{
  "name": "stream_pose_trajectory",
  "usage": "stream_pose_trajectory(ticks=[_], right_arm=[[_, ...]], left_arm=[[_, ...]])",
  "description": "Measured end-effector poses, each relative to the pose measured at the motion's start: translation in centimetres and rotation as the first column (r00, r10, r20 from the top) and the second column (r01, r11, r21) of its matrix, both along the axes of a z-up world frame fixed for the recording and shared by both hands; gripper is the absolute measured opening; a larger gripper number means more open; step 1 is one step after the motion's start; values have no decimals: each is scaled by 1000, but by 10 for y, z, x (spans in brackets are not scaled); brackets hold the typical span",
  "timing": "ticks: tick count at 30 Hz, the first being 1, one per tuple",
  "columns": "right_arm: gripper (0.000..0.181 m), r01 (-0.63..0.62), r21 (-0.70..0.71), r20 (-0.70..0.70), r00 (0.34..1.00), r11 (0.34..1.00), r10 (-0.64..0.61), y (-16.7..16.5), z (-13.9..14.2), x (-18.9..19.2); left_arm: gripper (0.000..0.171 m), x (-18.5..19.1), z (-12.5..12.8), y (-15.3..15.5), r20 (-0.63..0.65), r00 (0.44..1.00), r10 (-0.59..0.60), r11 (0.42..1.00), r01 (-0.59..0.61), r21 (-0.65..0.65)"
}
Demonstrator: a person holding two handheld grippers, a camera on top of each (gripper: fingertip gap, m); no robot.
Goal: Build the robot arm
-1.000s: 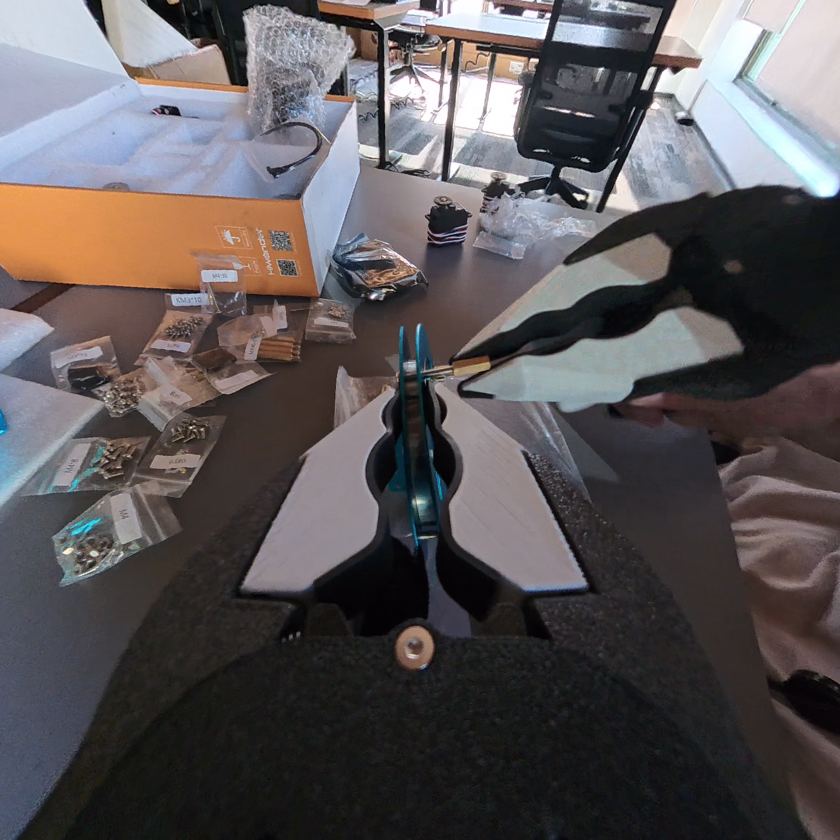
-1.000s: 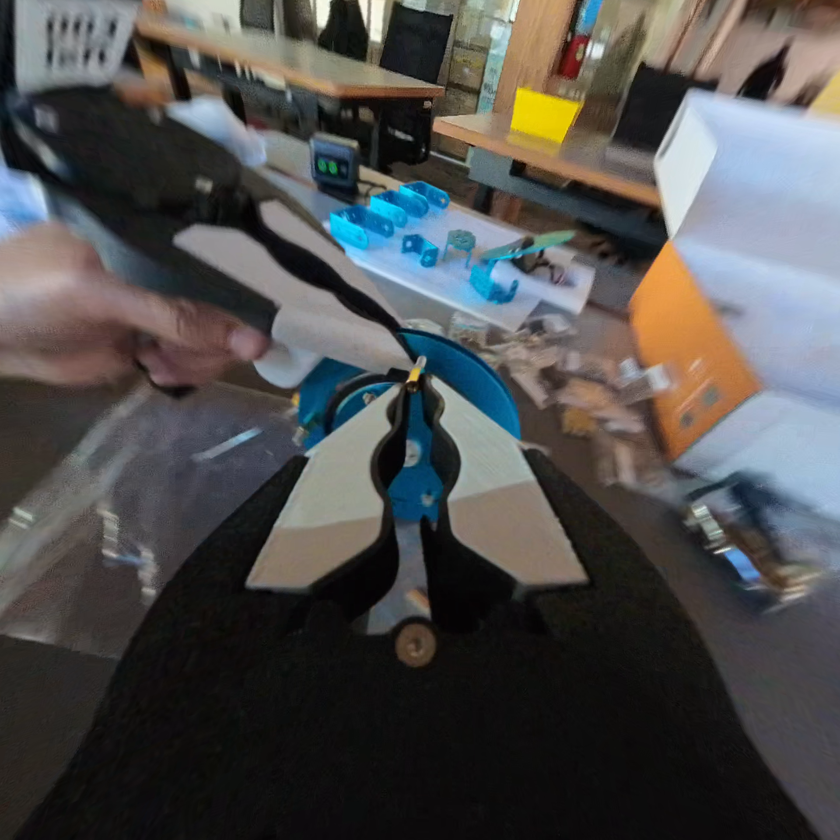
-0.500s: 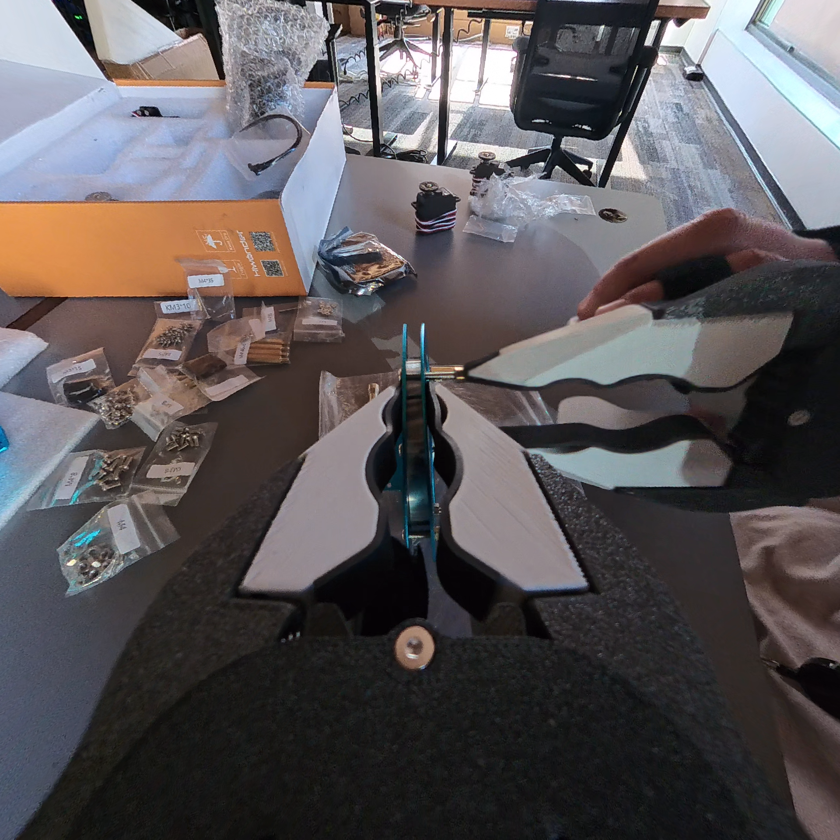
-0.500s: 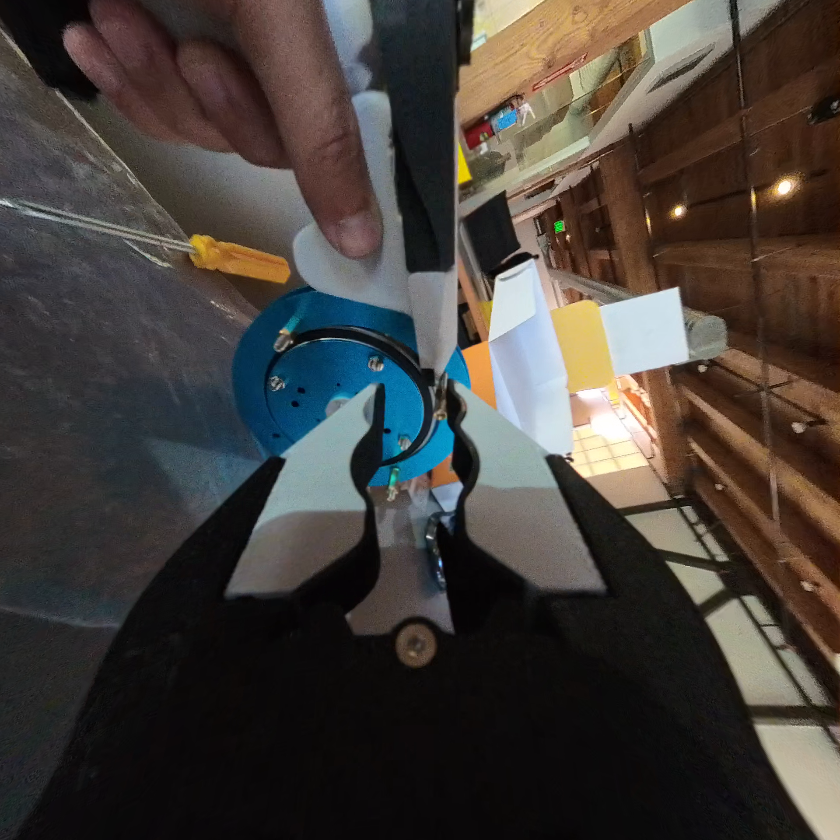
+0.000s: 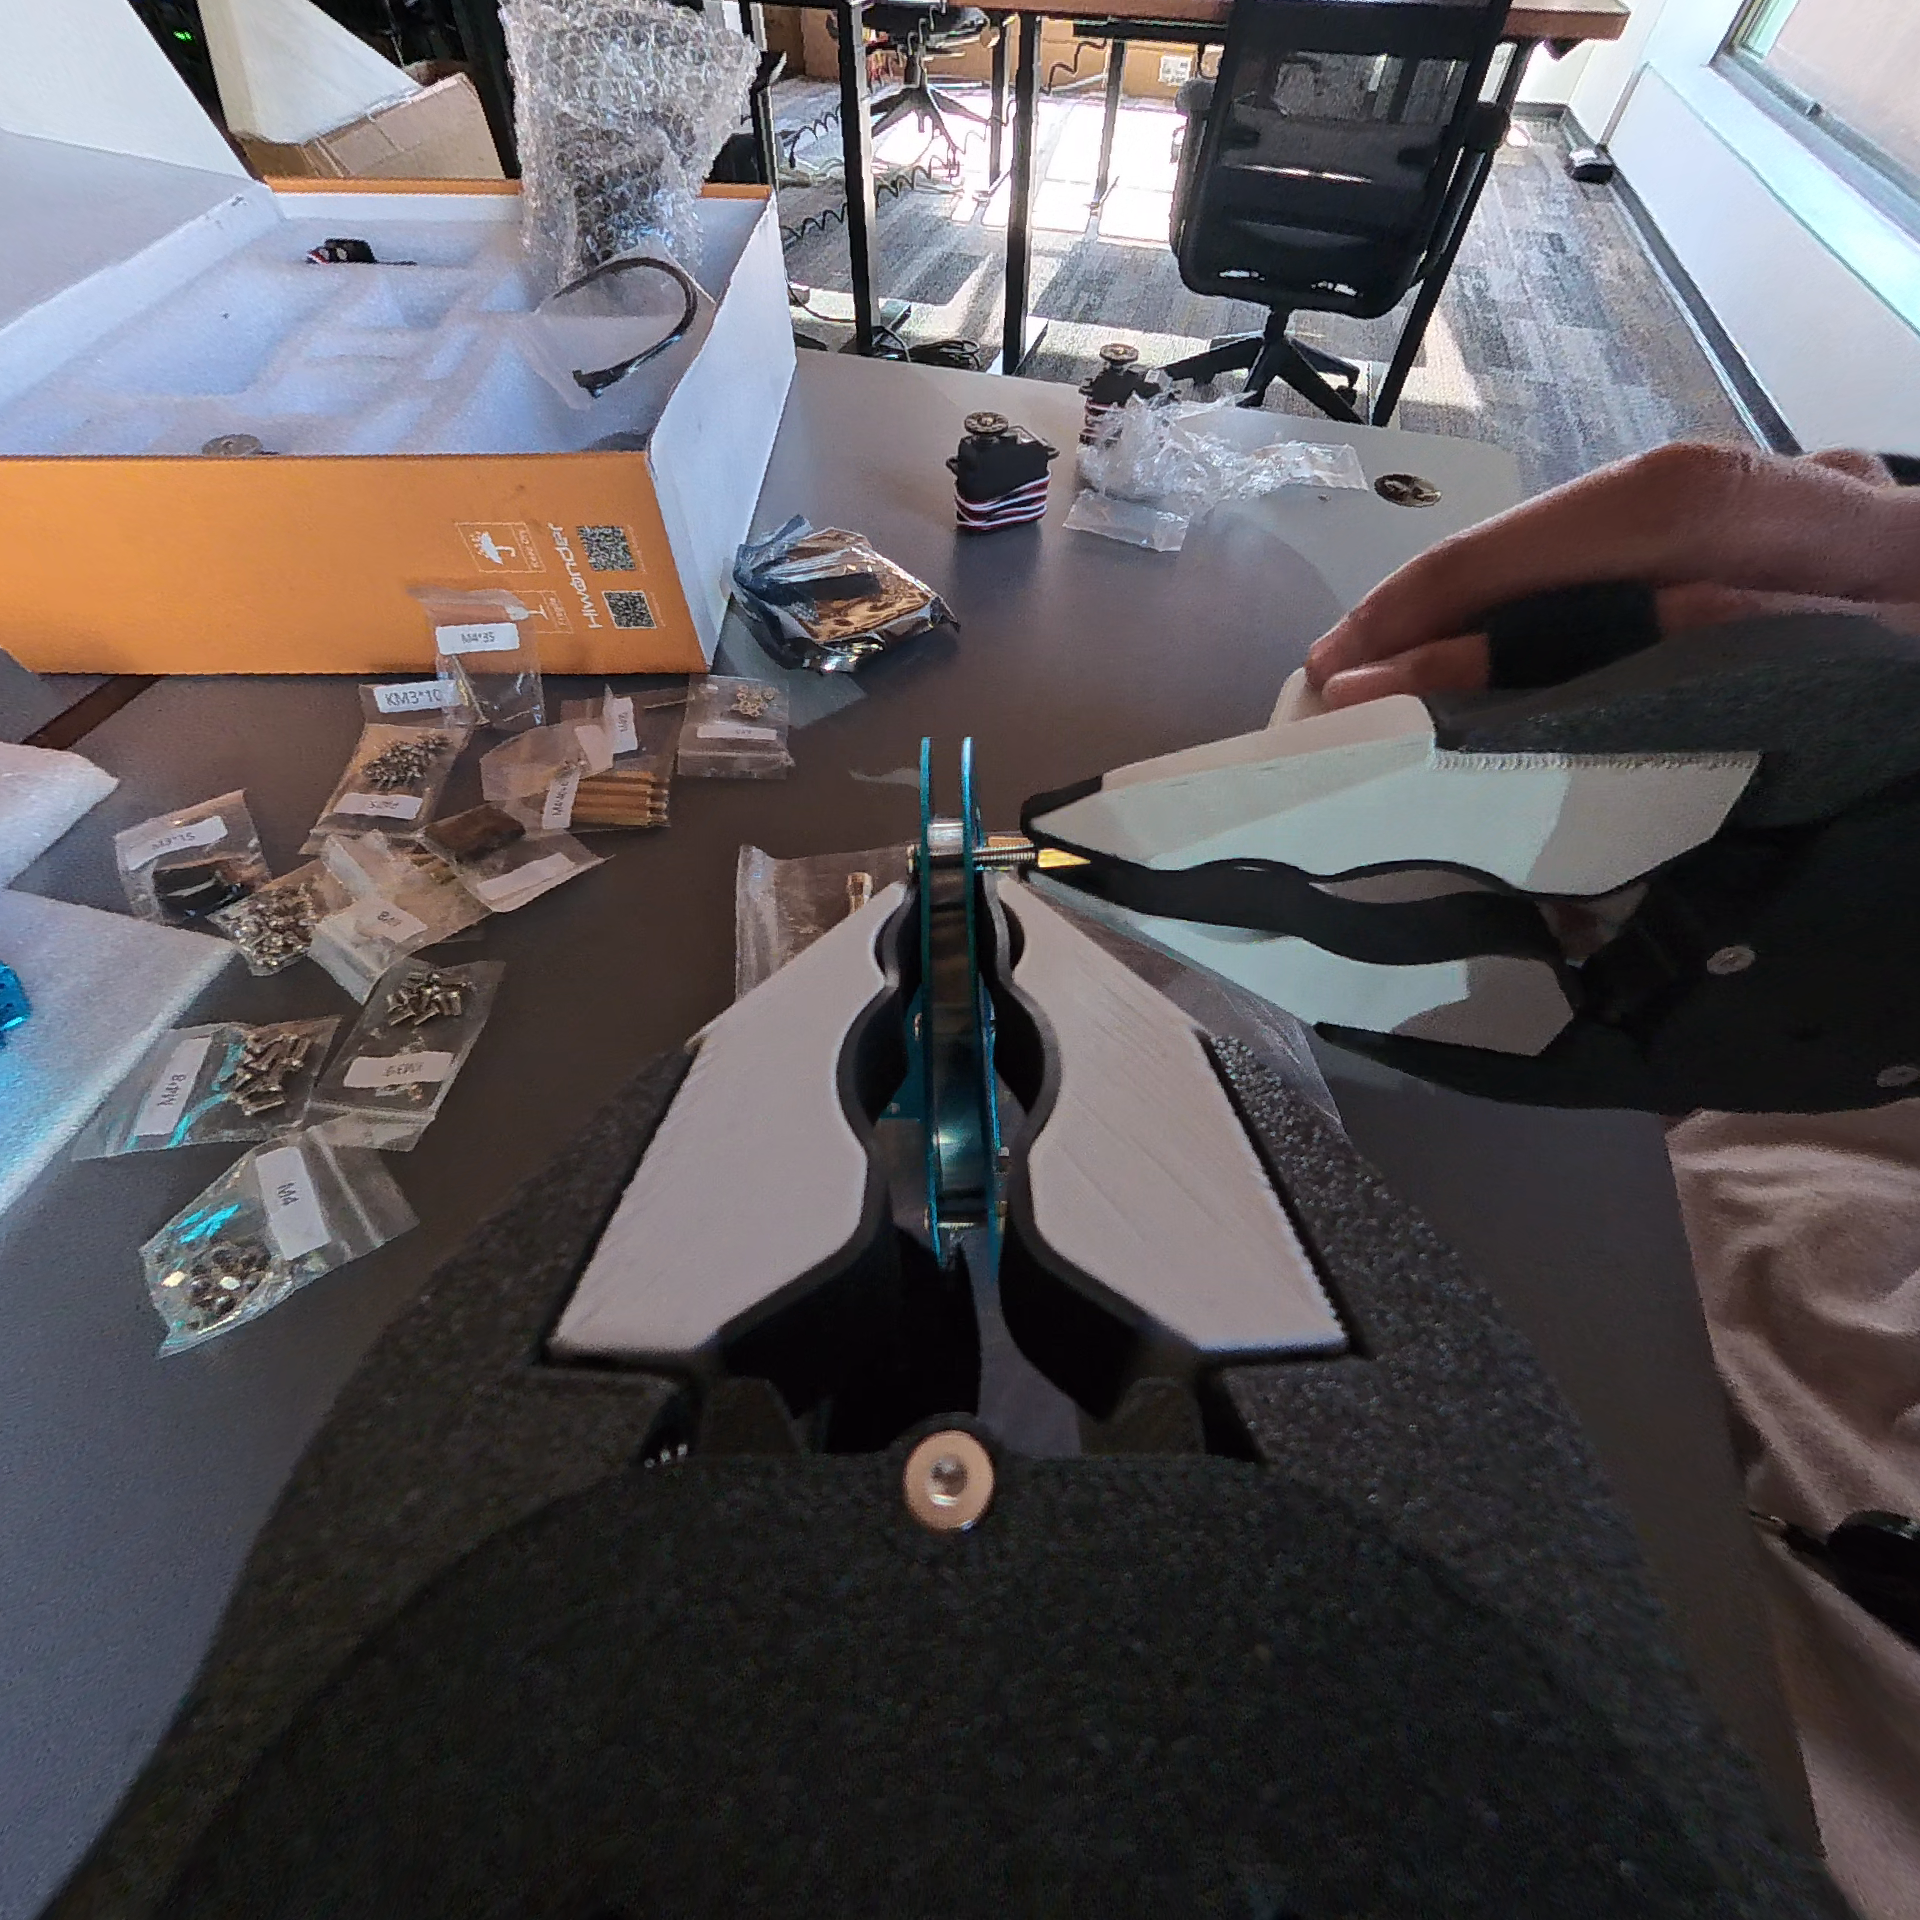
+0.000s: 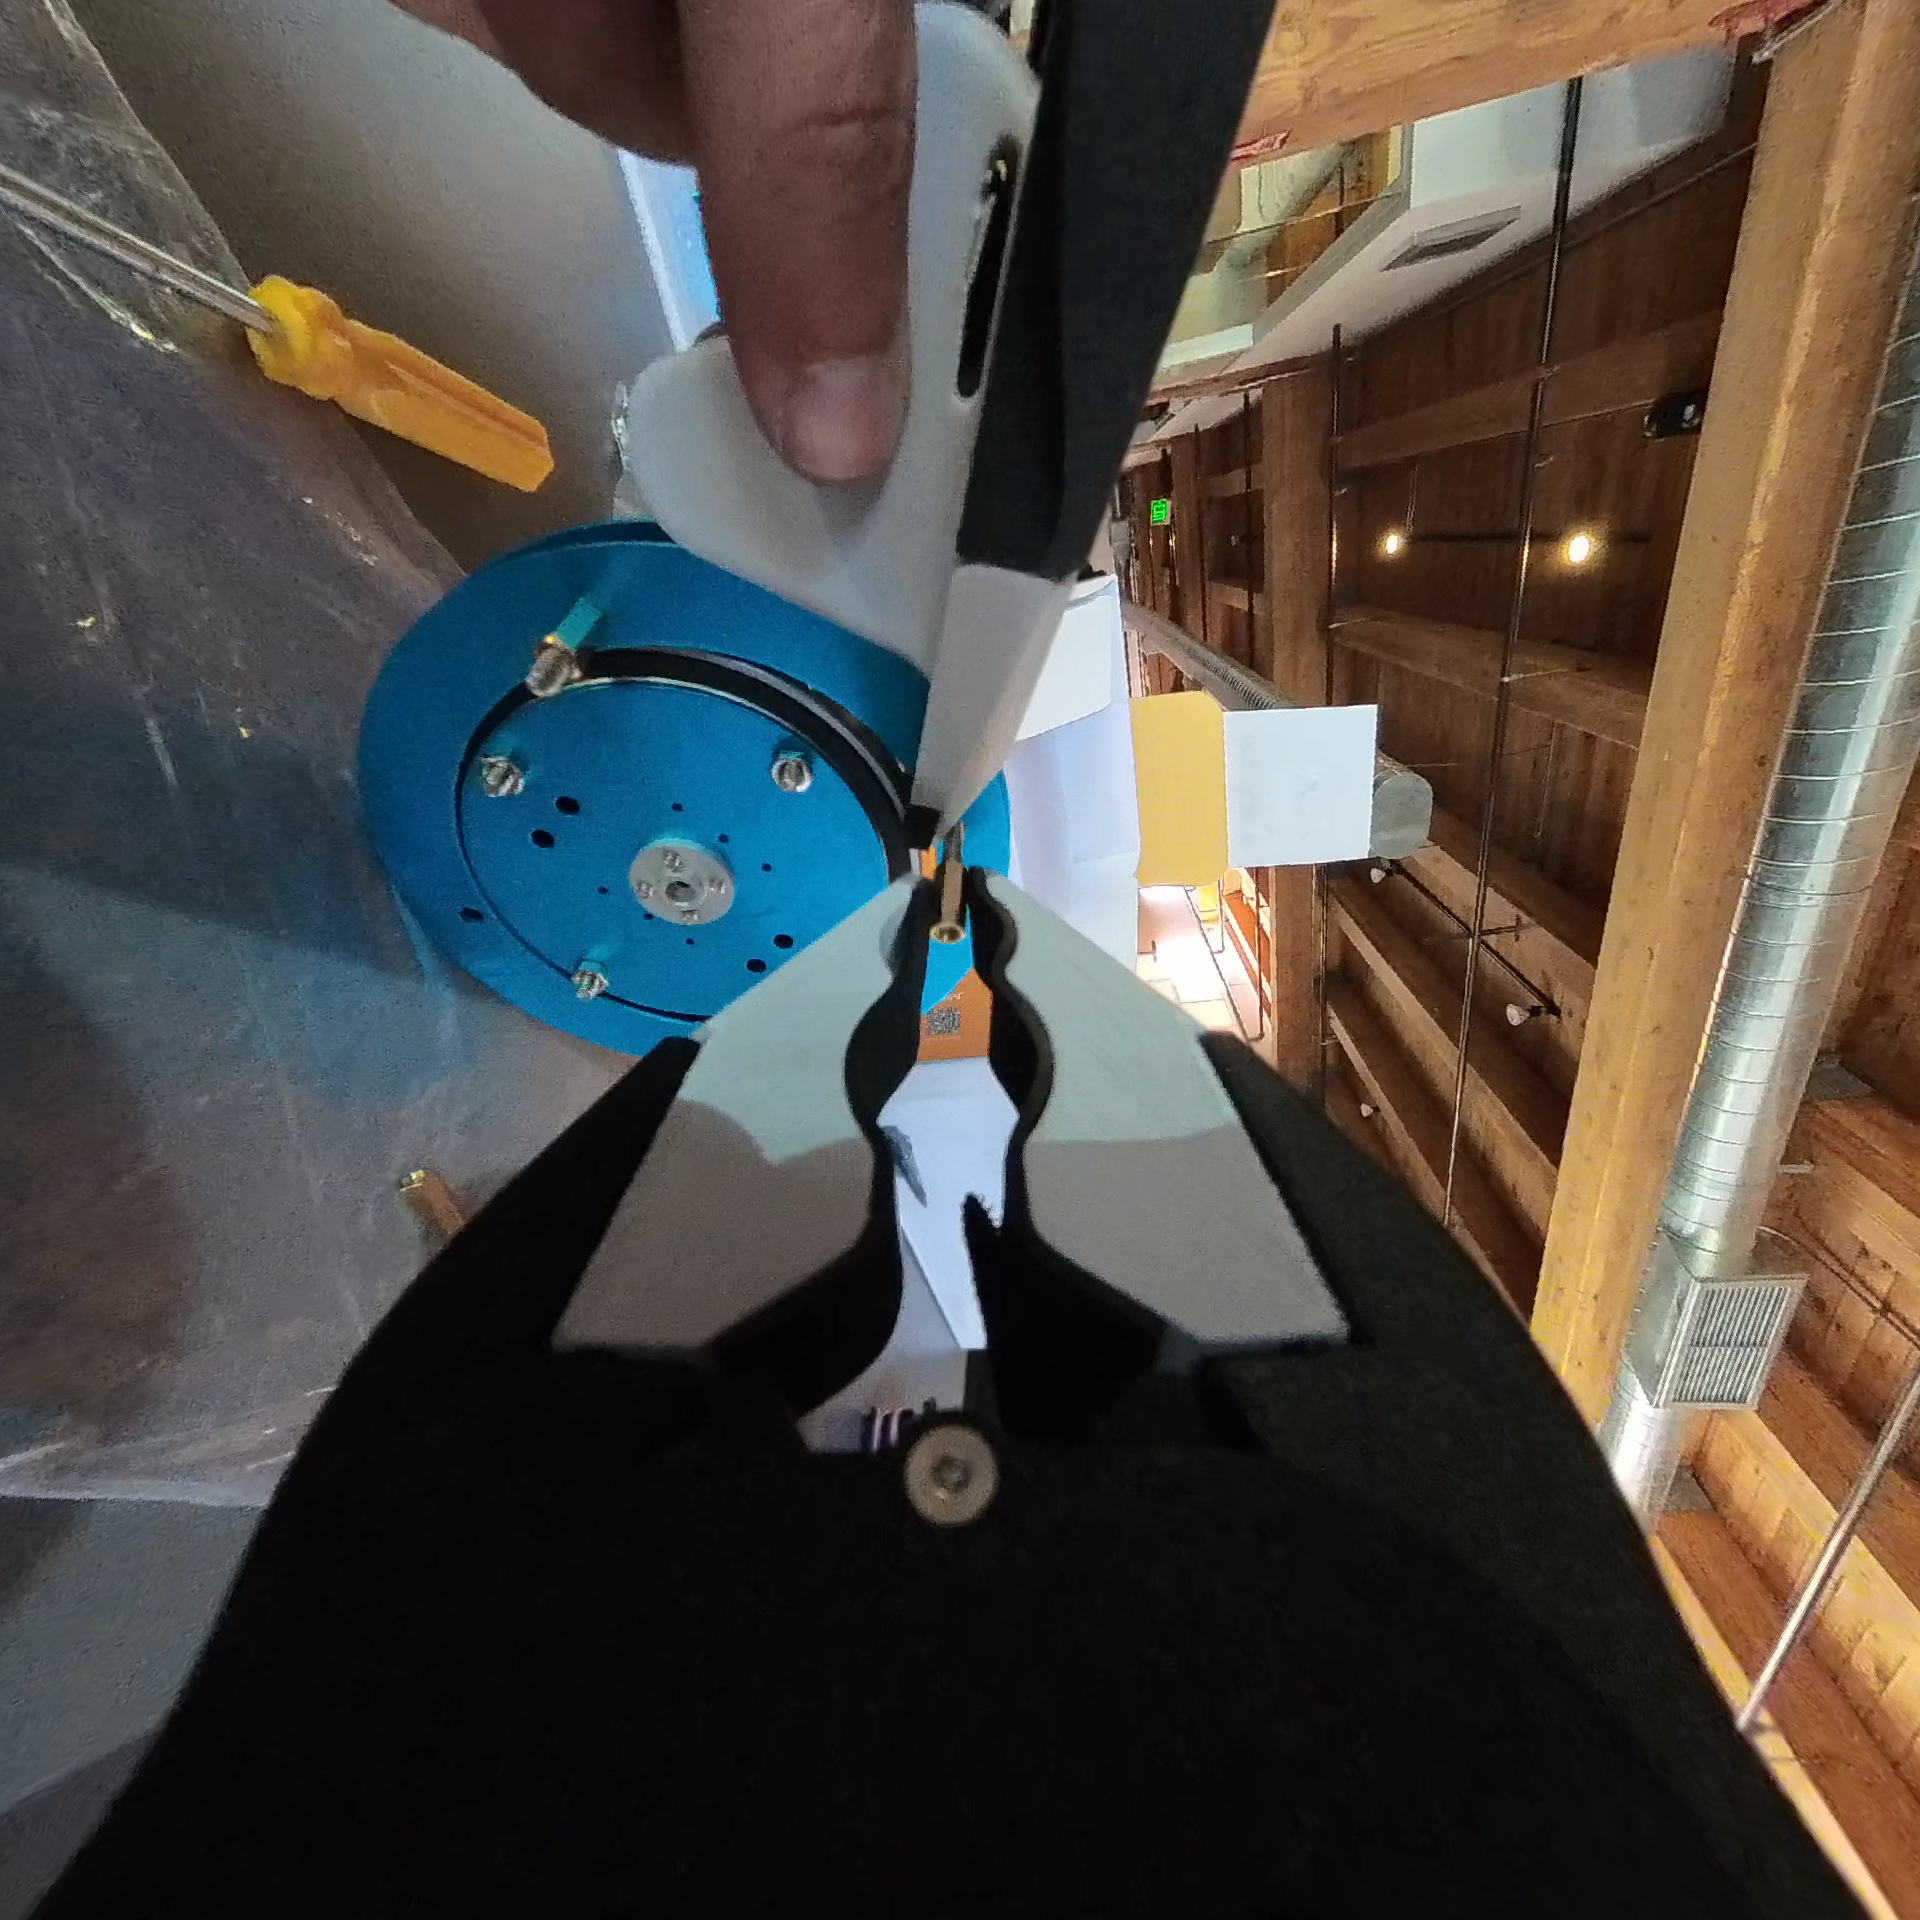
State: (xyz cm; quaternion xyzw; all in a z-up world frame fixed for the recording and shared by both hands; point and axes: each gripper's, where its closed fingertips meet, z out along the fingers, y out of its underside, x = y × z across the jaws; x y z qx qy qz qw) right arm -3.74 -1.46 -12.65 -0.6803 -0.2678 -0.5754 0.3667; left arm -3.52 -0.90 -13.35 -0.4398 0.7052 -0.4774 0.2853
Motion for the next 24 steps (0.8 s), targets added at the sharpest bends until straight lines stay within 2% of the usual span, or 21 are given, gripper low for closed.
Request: stream_pose_trajectory(ticks=[3, 5, 8, 11, 13, 14, 16, 18, 19, 21, 22, 23, 24], right_arm=[[5, 17, 2, -30, 999, 1000, -17, -1, -1, 2], [4, 18, 32, -184, 983, 999, -12, -2, -2, 2], [4, 20, 121, -505, 862, 992, 44, -3, -3, 0], [4, 61, 207, -653, 752, 976, 92, -5, -5, -1], [4, 100, 253, -793, 591, 962, 147, -6, -6, -3], [4, 125, 275, -861, 473, 953, 186, -6, -7, -4], [4, 167, 310, -944, 172, 936, 281, -6, -8, -7], [4, 184, 319, -933, -112, 930, 342, -7, -8, -11], [5, 189, 320, -894, -266, 929, 362, -7, -8, -14], [5, 194, 321, -719, -587, 927, 372, -8, -6, -20], [5, 187, 335, -631, -684, 923, 367, -9, -6, -22], [5, 175, 352, -610, -702, 919, 367, -10, -6, -23], [6, 164, 373, -661, -644, 913, 385, -11, -7, -22]], left_arm=[[9, -1, 0, -1, 5, 1000, 1, 1000, -1, 12], [9, -1, 0, -1, 10, 1000, 1, 1000, -1, 21], [9, -1, 0, -2, 12, 1000, -3, 1000, 3, 20], [9, -1, 0, -4, 12, 1000, -3, 999, 2, 32], [9, -1, 0, -6, 10, 1000, 0, 1000, 0, 21], [10, -1, 0, -6, 9, 1000, 1, 1000, -1, 20], [10, -2, 0, -7, 26, 1000, -3, 999, 2, 34], [10, -4, 0, -8, 51, 999, -13, 997, 9, 75], [11, -5, 0, -8, 58, 998, -17, 994, 11, 105], [10, -8, 0, -9, 54, 998, -20, 991, 13, 135], [8, -8, 0, -11, 56, 998, -23, 991, 15, 135], [9, -8, 0, -12, 59, 998, -24, 991, 16, 134], [9, -8, 0, -13, 58, 998, -25, 991, 17, 134]])
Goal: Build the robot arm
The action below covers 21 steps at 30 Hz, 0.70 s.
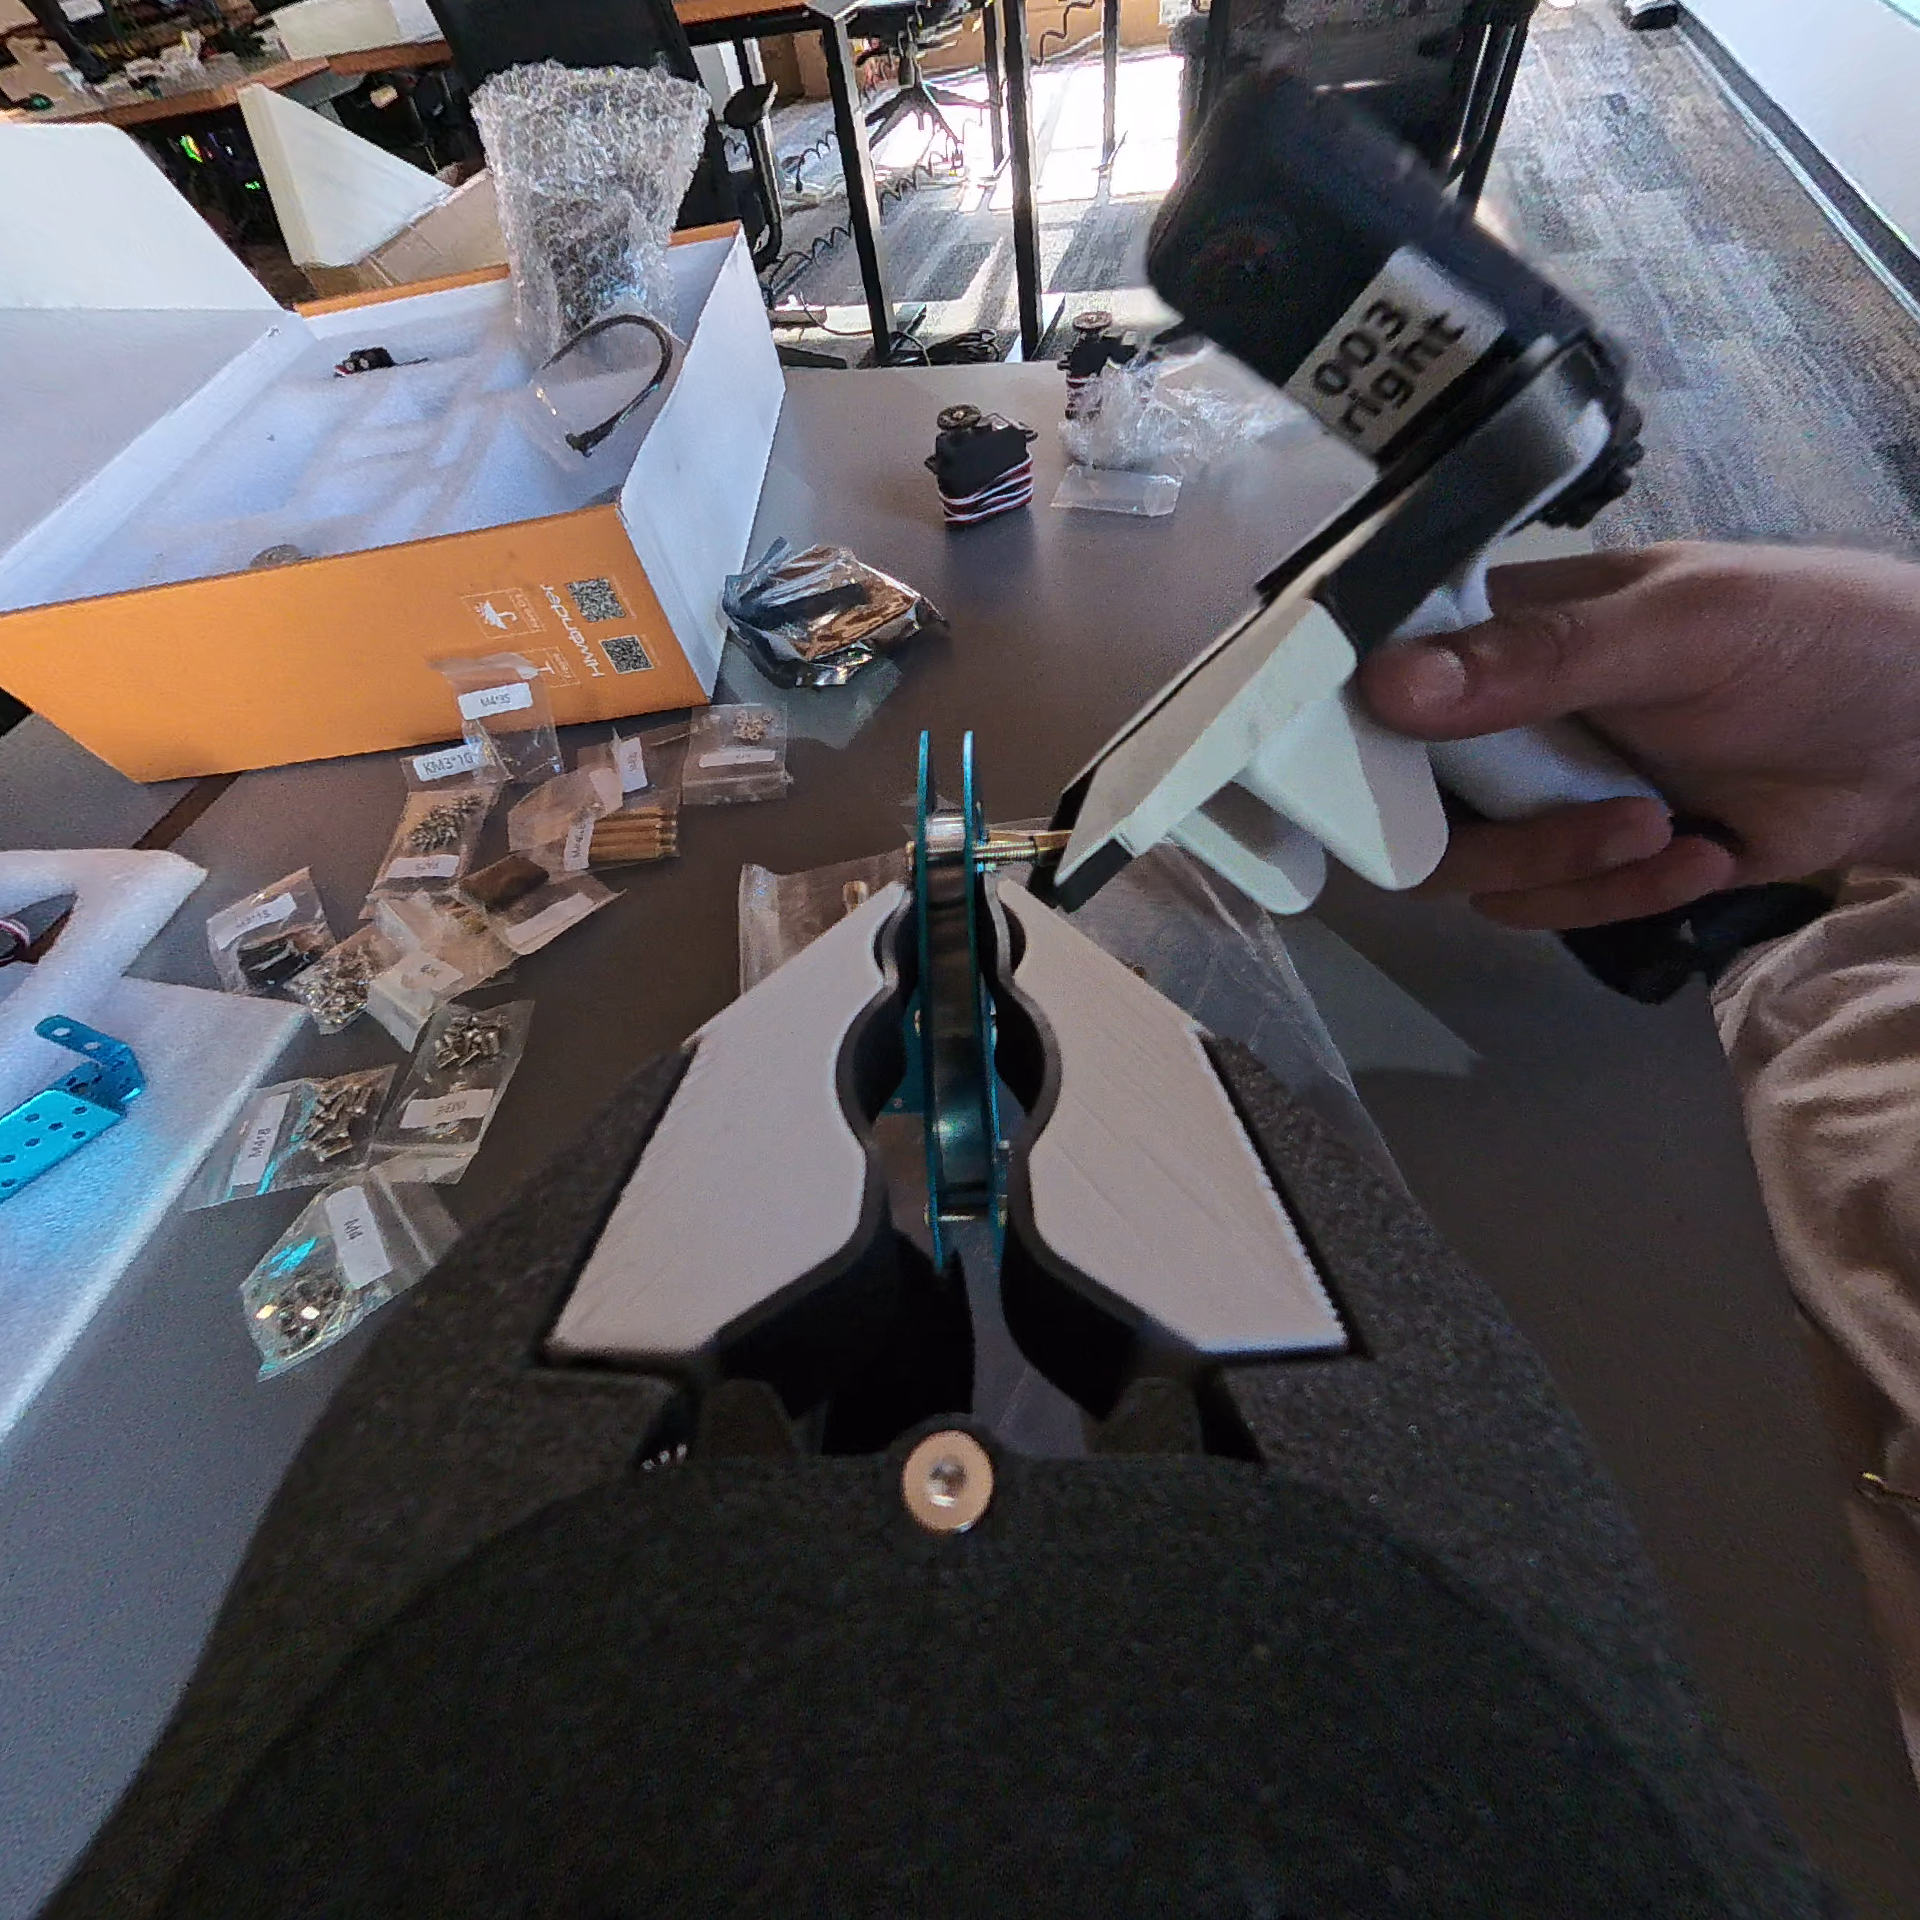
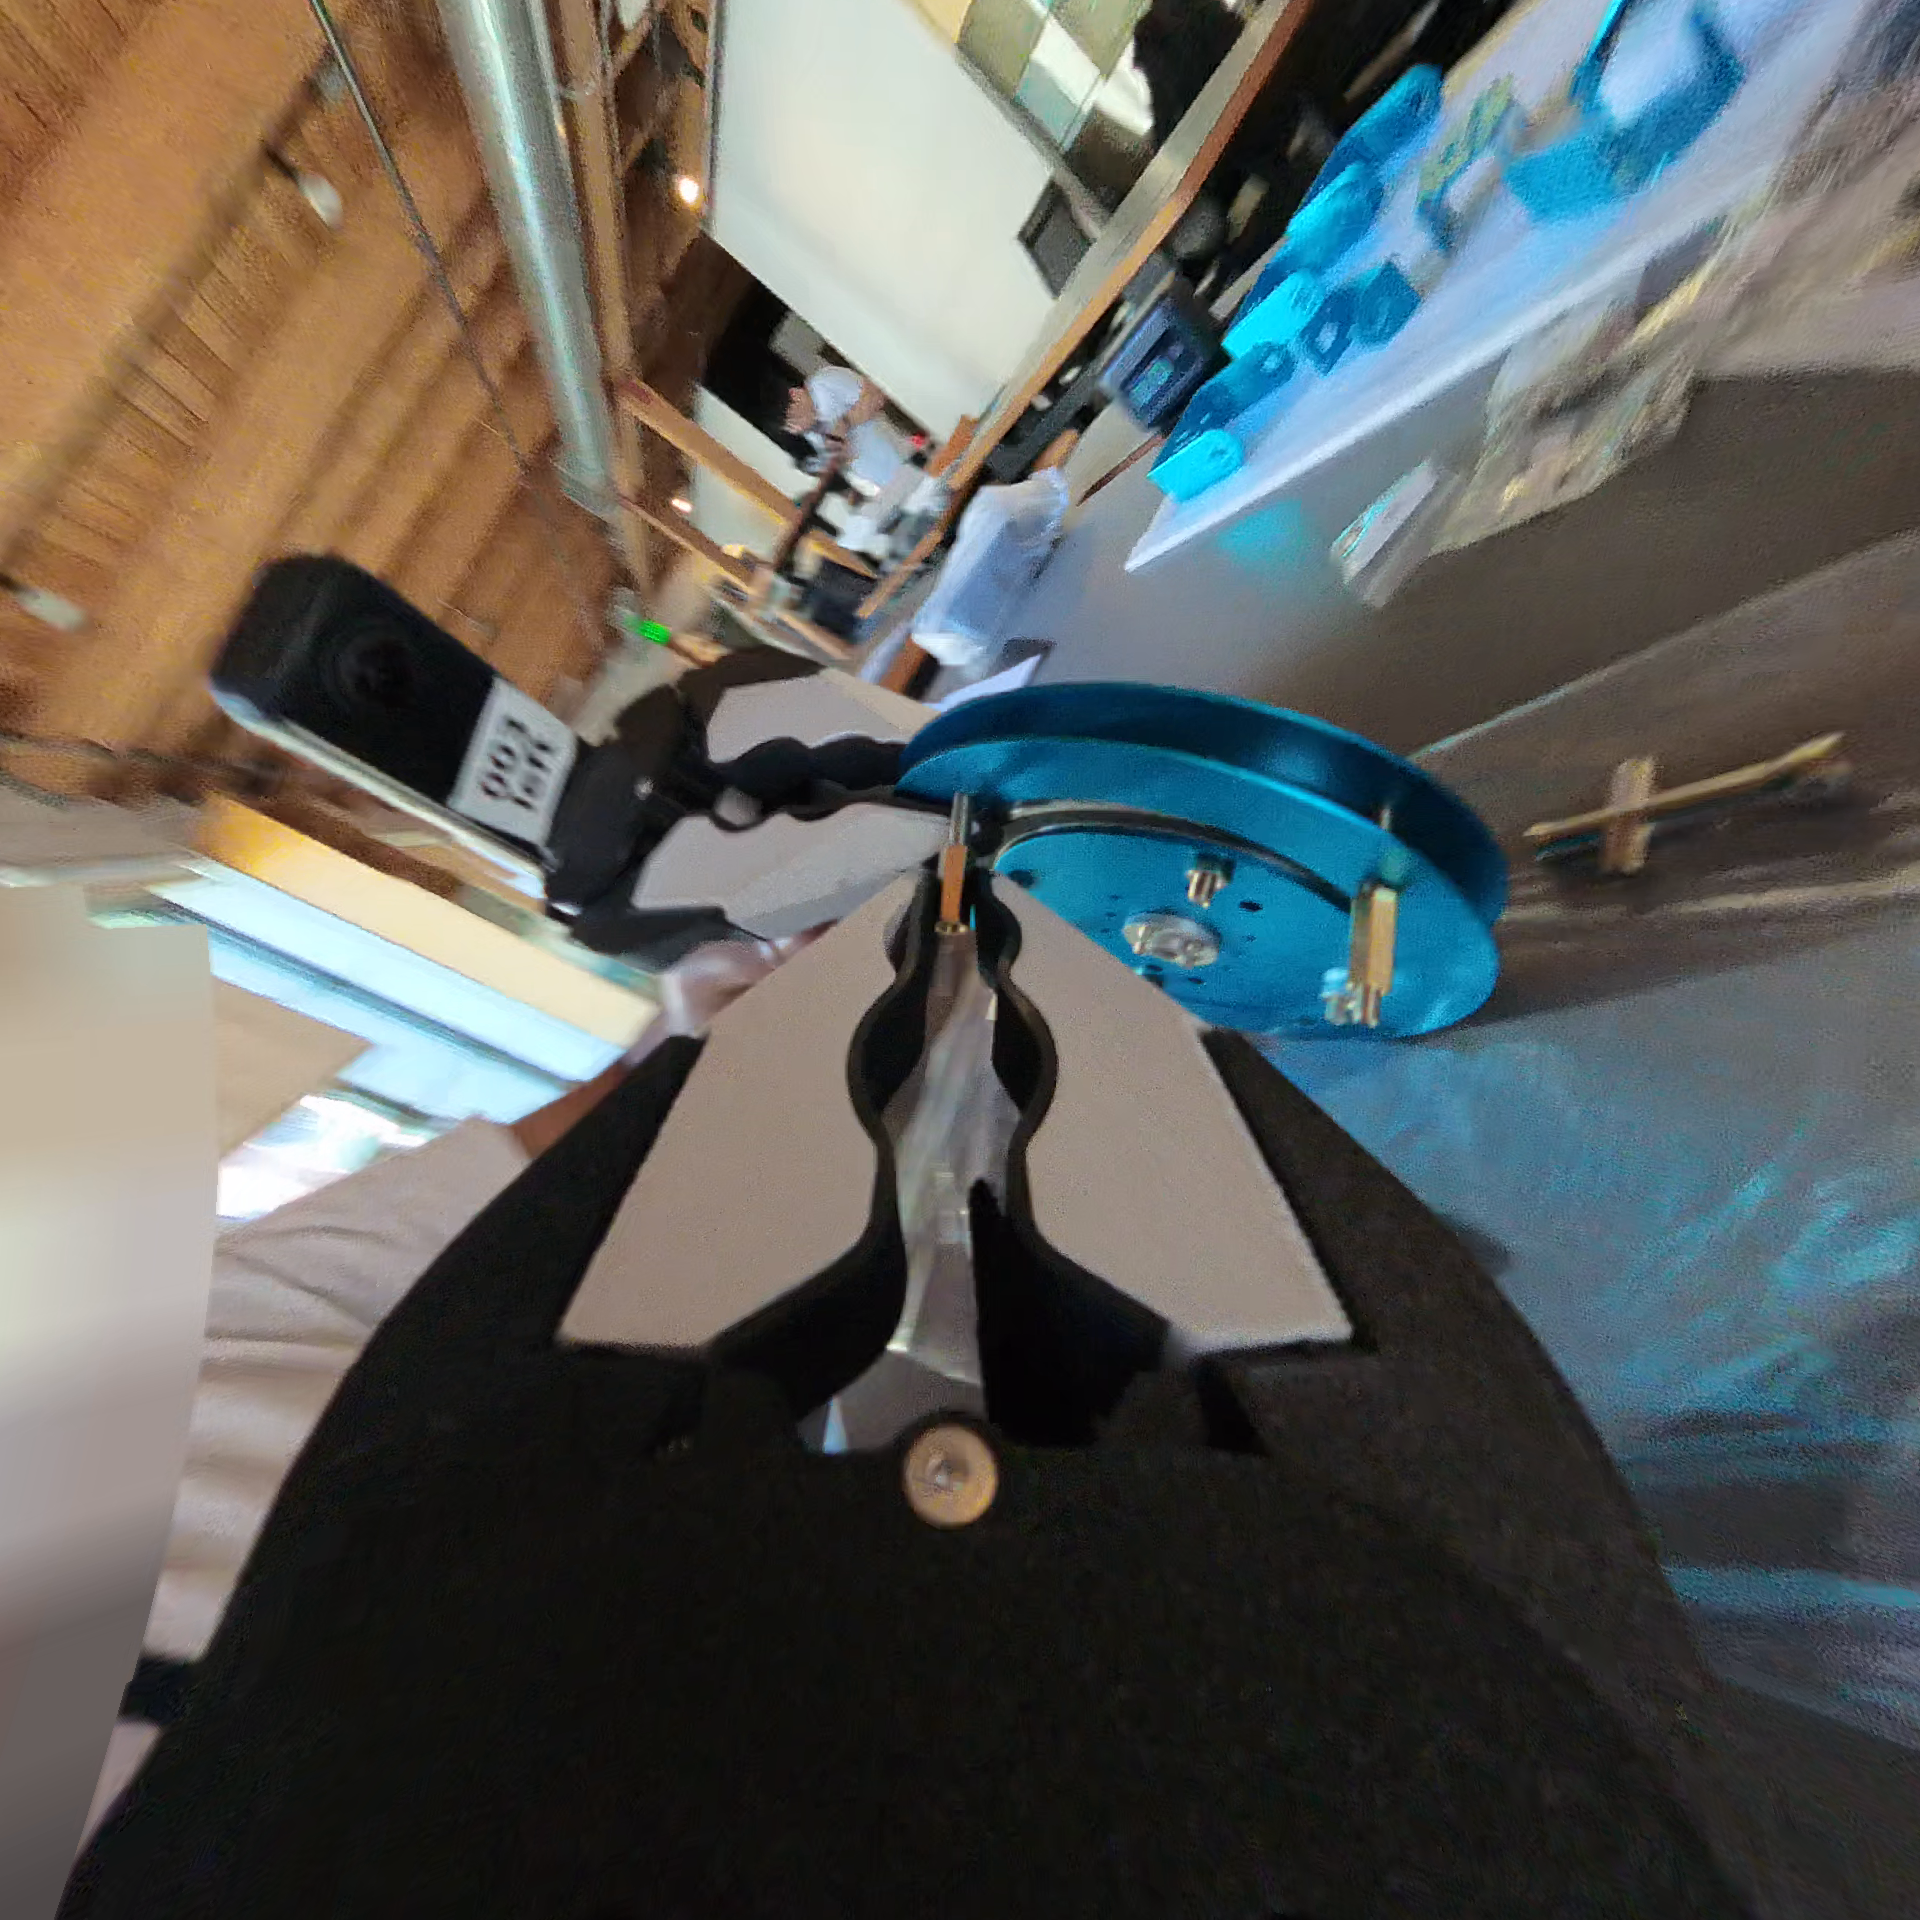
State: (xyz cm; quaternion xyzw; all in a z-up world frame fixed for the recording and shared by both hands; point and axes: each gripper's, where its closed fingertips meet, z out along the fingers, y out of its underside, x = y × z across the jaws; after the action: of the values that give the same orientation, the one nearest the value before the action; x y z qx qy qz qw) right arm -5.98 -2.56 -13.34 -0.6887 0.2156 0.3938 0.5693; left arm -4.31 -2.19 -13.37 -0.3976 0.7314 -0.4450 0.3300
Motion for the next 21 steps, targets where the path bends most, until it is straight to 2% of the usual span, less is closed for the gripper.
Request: stream_pose_trajectory(ticks=[1, 2, 4, 5, 6, 7, 8, 10, 11, 13, 14, 15, 16, 17, 18, 19, 21], right_arm=[[8, 47, -12, 151, 988, 999, -45, -1, -2, 2], [12, 118, -35, 342, 934, 992, -99, -3, -4, 7], [16, 251, -39, 671, 724, 967, -160, -8, -2, 14], [16, 298, -27, 768, 617, 954, -171, -10, 0, 16], [14, 326, -38, 829, 538, 945, -152, -10, 0, 15], [8, 333, -65, 858, 500, 941, -118, -9, -3, 13], [6, 328, -78, 863, 495, 941, -101, -8, -4, 9], [5, 304, -96, 834, 545, 948, -91, -7, -4, 8], [5, 265, -105, 768, 634, 958, -91, -8, -3, 6], [5, 144, -101, 492, 867, 984, -76, -9, -3, 1], [5, 67, -75, 289, 957, 995, -43, -10, -2, -2], [5, -19, -29, 58, 998, 999, 21, -11, 0, -6], [4, -84, 32, -146, 985, 996, 88, -13, 2, -7], [4, -123, 92, -297, 944, 988, 145, -14, 2, -8], [4, -135, 128, -366, 914, 982, 174, -15, 1, -9], [4, -129, 141, -354, 919, 982, 172, -15, 1, -10], [4, -95, 99, -196, 974, 991, 113, -13, 0, -11]], left_arm=[[9, 0, 0, -1, -1, 1000, 0, 1000, 0, 6], [9, 0, 0, -1, 1, 1000, 2, 1000, -2, 14], [9, 1, 0, -1, 3, 1000, 4, 1000, -4, 9], [9, 1, 0, -1, 2, 1000, 4, 1000, -4, 5], [9, 1, 0, -1, 2, 1000, 3, 1000, -4, 7], [9, 1, 0, -2, 6, 1000, 2, 1000, -2, 16], [9, 0, 0, -3, 13, 1000, -1, 999, 1, 32], [9, -2, 0, -3, 23, 1000, -8, 999, 6, 51], [10, -2, 0, -3, 20, 1000, -14, 999, 13, 44], [10, -3, 0, -4, 21, 1000, -22, 999, 21, 41], [10, -3, -1, -5, 26, 999, -27, 998, 26, 49], [10, -4, -1, -6, 29, 999, -32, 998, 30, 58], [9, -5, -1, -8, 36, 999, -37, 997, 35, 70], [9, -5, -1, -9, 46, 998, -41, 996, 37, 83], [10, -5, -1, -10, 57, 997, -45, 995, 39, 95], [10, -5, -1, -10, 66, 997, -47, 994, 40, 104], [12, -6, -1, -9, 61, 997, -44, 995, 38, 90]])
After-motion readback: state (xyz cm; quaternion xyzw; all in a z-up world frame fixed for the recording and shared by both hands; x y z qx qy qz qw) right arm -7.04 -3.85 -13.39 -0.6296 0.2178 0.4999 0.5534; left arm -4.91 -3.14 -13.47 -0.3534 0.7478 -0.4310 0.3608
